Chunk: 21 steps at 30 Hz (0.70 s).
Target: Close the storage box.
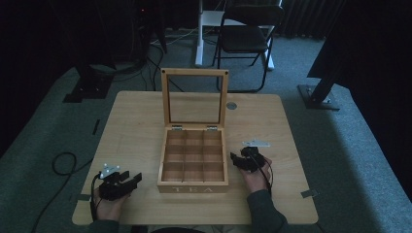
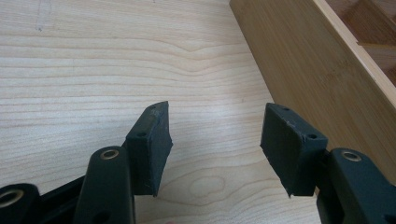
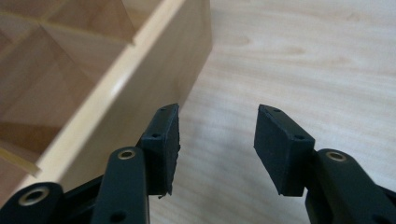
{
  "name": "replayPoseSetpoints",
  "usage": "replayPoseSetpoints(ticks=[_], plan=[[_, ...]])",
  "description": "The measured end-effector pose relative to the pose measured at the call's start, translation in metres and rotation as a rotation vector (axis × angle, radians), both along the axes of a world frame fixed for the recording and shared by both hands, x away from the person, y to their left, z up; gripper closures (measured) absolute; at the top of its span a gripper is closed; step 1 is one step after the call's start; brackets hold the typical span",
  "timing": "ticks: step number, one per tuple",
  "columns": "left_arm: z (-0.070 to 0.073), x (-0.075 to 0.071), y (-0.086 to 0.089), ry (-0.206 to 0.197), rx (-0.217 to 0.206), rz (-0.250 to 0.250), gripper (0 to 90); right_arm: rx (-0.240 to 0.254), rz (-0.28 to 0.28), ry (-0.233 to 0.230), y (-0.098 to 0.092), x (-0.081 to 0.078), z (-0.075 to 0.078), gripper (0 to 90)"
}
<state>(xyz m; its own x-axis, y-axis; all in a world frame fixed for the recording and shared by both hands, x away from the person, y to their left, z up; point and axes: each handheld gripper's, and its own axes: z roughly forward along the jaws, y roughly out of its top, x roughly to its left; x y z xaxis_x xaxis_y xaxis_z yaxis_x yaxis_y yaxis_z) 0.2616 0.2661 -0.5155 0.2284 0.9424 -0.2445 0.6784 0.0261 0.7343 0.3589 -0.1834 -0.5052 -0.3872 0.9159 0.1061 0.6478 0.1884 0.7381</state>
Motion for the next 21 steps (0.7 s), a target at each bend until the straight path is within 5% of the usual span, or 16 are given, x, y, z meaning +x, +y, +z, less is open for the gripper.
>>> replayPoseSetpoints(ticks=[21], plan=[[-0.001,0.000,-0.001,0.006,0.000,-0.001,42.9,-0.023,0.043,-0.070,0.005,0.017,0.041,43.0]])
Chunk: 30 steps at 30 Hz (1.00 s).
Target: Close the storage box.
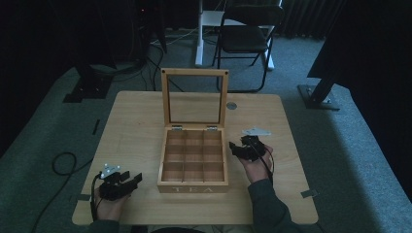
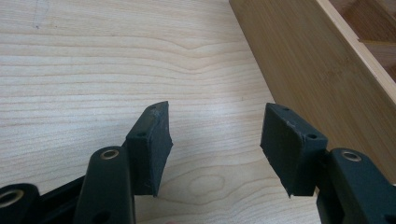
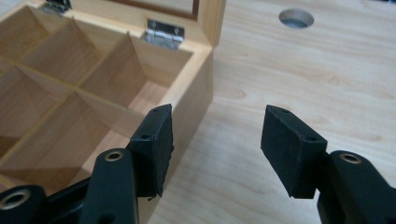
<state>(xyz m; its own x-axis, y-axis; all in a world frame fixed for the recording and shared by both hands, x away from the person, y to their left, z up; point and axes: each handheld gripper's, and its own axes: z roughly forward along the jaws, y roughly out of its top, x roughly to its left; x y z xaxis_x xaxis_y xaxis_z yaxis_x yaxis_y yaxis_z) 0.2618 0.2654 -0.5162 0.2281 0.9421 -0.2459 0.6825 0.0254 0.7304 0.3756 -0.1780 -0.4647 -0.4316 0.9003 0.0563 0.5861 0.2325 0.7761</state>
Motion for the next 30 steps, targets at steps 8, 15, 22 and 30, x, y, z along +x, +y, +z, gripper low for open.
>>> replayPoseSetpoints(ticks=[8,15,22,30], plan=[[0.000,0.000,0.000,0.001,0.000,0.002,42.8,0.017,0.041,-0.025,0.008,0.015,0.017,43.8],[0.000,0.000,0.000,0.001,-0.001,0.002,42.8,0.029,0.069,-0.044,0.013,0.028,0.023,45.6],[-0.001,0.000,0.000,0.002,0.000,0.000,42.8,0.056,0.076,-0.074,0.016,0.044,0.028,48.7],[-0.001,0.001,0.000,0.003,0.000,-0.002,42.8,0.075,0.076,-0.089,0.018,0.064,0.029,47.2]])
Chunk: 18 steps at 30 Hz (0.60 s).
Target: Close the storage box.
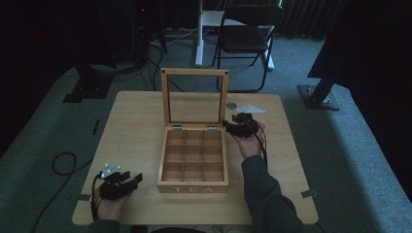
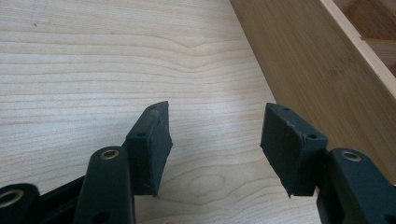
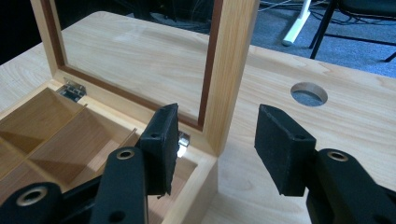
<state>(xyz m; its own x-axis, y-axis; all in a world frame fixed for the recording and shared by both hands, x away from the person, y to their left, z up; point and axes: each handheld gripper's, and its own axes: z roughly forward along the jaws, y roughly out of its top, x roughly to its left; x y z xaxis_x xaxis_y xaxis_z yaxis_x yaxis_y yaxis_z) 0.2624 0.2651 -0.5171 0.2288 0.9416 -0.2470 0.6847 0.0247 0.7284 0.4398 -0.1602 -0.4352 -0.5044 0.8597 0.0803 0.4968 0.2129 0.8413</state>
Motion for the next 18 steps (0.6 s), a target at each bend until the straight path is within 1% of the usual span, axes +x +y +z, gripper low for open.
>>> replayPoseSetpoints(ticks=[4,8,10,11,13,14,18], plan=[[0.000,0.000,0.000,0.000,0.001,-0.002,42.8,-0.017,0.015,-0.011,0.005,0.008,0.003,44.8],[0.000,0.000,0.000,0.001,0.001,-0.004,42.8,-0.010,0.015,-0.015,0.009,0.019,0.006,44.5],[0.000,0.000,0.000,0.001,0.001,-0.003,42.8,0.005,0.015,-0.013,0.009,0.024,0.005,44.5],[0.000,0.000,0.000,0.001,0.001,-0.003,42.8,0.005,0.015,-0.013,0.009,0.024,0.005,44.5],[0.000,0.000,0.000,0.002,0.000,-0.004,42.8,0.027,0.015,-0.005,0.008,0.028,0.005,45.0],[0.000,0.000,0.000,0.002,0.000,-0.004,42.8,0.033,0.016,-0.010,0.009,0.030,0.005,45.6],[0.000,0.000,-0.001,0.005,-0.003,-0.011,42.8,0.009,0.019,-0.009,0.012,0.038,0.006,45.7]])
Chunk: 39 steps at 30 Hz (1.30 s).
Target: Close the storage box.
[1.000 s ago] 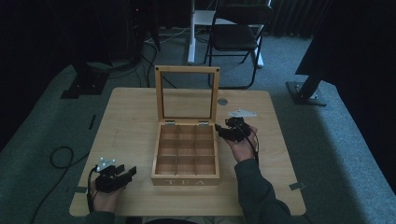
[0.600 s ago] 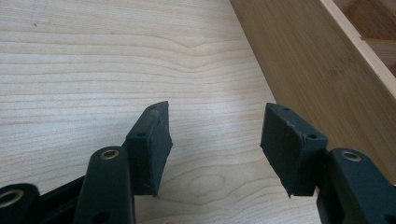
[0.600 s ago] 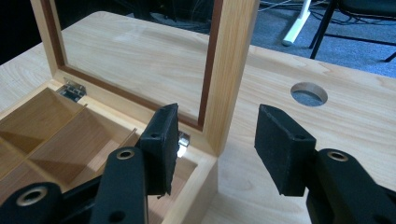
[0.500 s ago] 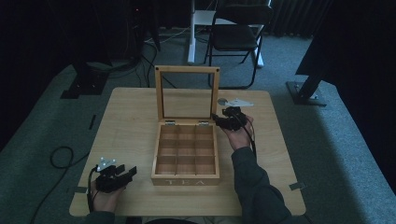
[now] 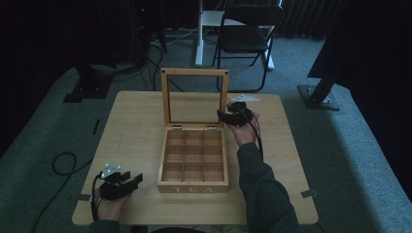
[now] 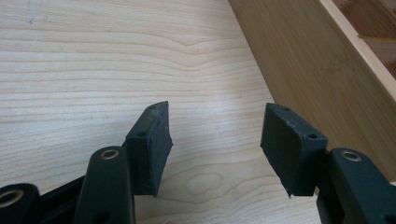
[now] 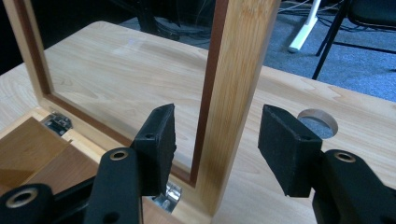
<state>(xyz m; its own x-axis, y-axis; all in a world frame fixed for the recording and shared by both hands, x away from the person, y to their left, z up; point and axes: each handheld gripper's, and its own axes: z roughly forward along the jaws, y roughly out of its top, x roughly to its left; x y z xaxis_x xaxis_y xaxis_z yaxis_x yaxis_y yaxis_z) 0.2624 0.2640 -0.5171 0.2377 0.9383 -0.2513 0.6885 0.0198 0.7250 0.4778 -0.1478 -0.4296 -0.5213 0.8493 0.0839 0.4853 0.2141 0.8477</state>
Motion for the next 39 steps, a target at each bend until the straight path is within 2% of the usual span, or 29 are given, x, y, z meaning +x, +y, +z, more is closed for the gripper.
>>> replayPoseSetpoints(ticks=[3,6,8,13,14,16,17,18,23,24,25,30,31,32,35,36,37,39], plan=[[0.000,0.000,-0.002,0.004,-0.005,-0.008,42.8,0.020,0.002,-0.014,0.002,0.005,0.003,44.7],[-0.001,0.001,-0.003,0.006,-0.004,-0.015,42.7,0.044,0.020,-0.003,0.004,0.010,0.005,44.7],[0.001,0.003,-0.003,0.004,-0.013,-0.020,42.7,0.061,0.013,0.009,0.007,0.012,0.007,43.7],[0.007,0.009,-0.002,-0.007,-0.041,-0.028,42.6,0.037,0.020,-0.006,0.006,0.014,0.008,46.7],[0.009,0.010,-0.002,-0.010,-0.038,-0.030,42.6,0.037,0.020,-0.006,0.006,0.014,0.008,46.7],[0.012,0.015,-0.003,-0.016,-0.027,-0.034,42.7,0.076,0.025,-0.015,0.003,0.016,0.010,47.6],[0.015,0.021,-0.005,-0.022,-0.019,-0.039,42.7,0.076,0.025,-0.012,0.004,0.016,0.010,47.6],[0.015,0.021,-0.005,-0.022,-0.019,-0.039,42.7,0.076,0.025,-0.012,0.004,0.016,0.010,47.6],[0.024,0.039,-0.013,-0.039,0.019,-0.065,42.7,0.040,0.025,-0.017,0.006,0.012,0.014,47.8],[0.027,0.048,-0.016,-0.043,0.028,-0.072,42.8,0.036,0.026,-0.019,0.006,0.011,0.014,47.9],[0.027,0.048,-0.016,-0.043,0.028,-0.072,42.8,0.036,0.026,-0.019,0.006,0.011,0.014,47.9],[0.042,0.063,-0.024,-0.084,0.043,-0.067,43.3,0.032,0.027,-0.030,0.006,0.006,0.015,48.2],[0.050,0.068,-0.026,-0.104,0.052,-0.068,43.5,0.027,0.028,-0.035,0.006,0.003,0.016,48.3],[0.050,0.068,-0.026,-0.104,0.052,-0.068,43.7,0.027,0.028,-0.035,0.006,0.003,0.016,48.3],[0.063,0.075,-0.029,-0.131,0.058,-0.070,44.2,0.040,0.037,-0.053,0.003,-0.003,0.017,50.3],[0.072,0.080,-0.032,-0.147,0.063,-0.071,44.4,0.039,0.039,-0.056,0.003,-0.005,0.017,50.3],[0.072,0.080,-0.032,-0.147,0.063,-0.071,44.6,0.037,0.040,-0.057,0.003,-0.007,0.017,50.4],[0.083,0.087,-0.036,-0.172,0.069,-0.072,45.5,0.032,0.040,-0.063,0.003,-0.012,0.018,51.0]])
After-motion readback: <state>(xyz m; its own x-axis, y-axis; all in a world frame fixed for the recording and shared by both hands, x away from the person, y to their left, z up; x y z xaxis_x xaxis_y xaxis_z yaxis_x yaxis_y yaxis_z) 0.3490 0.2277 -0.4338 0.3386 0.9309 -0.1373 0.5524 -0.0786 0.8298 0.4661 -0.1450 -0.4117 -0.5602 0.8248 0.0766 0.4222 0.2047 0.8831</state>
